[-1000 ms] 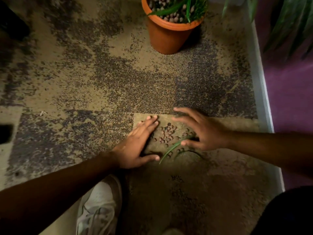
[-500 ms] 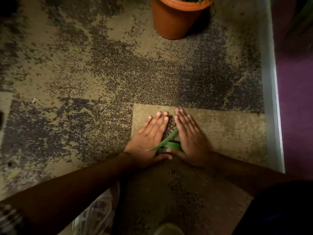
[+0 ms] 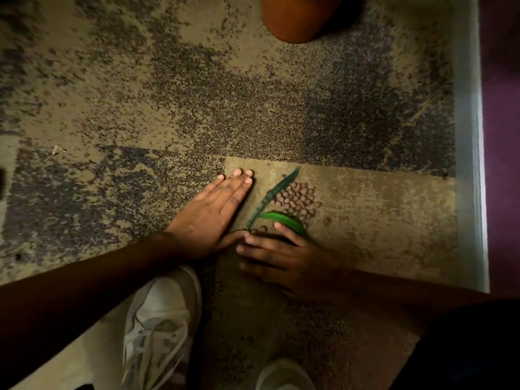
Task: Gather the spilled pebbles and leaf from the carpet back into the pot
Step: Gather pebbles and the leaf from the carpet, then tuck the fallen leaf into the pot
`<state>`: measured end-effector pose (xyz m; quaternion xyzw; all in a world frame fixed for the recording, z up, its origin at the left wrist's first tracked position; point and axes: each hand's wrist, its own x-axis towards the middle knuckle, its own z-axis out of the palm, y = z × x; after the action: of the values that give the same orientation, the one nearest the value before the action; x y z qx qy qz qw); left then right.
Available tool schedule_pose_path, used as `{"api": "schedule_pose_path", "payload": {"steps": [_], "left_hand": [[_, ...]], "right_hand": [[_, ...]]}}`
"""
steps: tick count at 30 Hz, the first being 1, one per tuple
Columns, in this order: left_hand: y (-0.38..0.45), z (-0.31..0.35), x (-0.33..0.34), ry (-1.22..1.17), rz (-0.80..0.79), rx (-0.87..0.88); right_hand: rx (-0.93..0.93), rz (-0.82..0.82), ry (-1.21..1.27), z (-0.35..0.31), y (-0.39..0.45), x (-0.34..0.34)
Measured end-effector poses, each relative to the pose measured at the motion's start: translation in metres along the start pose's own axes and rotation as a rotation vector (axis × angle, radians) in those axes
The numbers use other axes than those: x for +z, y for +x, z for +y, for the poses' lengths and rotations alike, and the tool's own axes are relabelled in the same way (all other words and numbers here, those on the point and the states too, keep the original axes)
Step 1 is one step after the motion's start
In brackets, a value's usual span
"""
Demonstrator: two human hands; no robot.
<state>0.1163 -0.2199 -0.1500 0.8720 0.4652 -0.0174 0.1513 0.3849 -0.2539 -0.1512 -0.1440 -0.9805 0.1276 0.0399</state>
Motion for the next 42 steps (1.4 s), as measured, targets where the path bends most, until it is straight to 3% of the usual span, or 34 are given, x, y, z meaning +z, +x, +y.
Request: {"api": "schedule_pose_path", "payload": {"steps": [3, 8, 11, 14, 17, 22, 26, 29, 32, 36, 42], "left_hand": [[0.002, 0.006, 0.001, 0.029, 0.021, -0.007], [0.004, 0.009, -0.001, -0.038, 0.044, -0.054], [0.009, 0.019, 0.000, -0.175, 0.098, -0.113], [0.018, 0.029, 0.000, -0.280, 0.180, -0.186], [0.027, 0.036, -0.002, -0.324, 0.240, -0.235], [0.036, 0.036, -0.006, -0.369, 0.291, -0.230], [0.040, 0.036, -0.012, -0.398, 0.319, -0.230], [0.047, 0.039, -0.024, -0.583, 0.418, -0.355], [0.064, 0.044, -0.046, -0.916, 0.545, -0.550], [0.107, 0.056, -0.102, -1.402, 0.557, -0.650], [0.156, 0.040, -0.181, -1.544, 0.666, -0.635]], "right_hand": [[0.000, 0.005, -0.069, 0.017, 0.006, 0.001], [0.036, 0.232, -0.012, 0.041, 0.007, -0.013], [0.236, 0.408, 0.045, 0.051, 0.005, -0.034], [0.541, 0.262, 0.084, 0.076, -0.001, -0.046], [0.545, 0.133, 0.115, 0.094, -0.002, -0.045], [0.467, 0.290, 0.098, 0.098, 0.010, -0.048], [0.528, 0.324, 0.111, 0.102, 0.011, -0.057], [0.638, 0.413, 0.191, 0.106, 0.015, -0.073], [0.837, 0.537, 0.377, 0.115, 0.026, -0.097], [0.981, 0.648, 0.595, 0.135, 0.054, -0.129], [0.945, 0.694, 0.677, 0.166, 0.092, -0.191]]}}
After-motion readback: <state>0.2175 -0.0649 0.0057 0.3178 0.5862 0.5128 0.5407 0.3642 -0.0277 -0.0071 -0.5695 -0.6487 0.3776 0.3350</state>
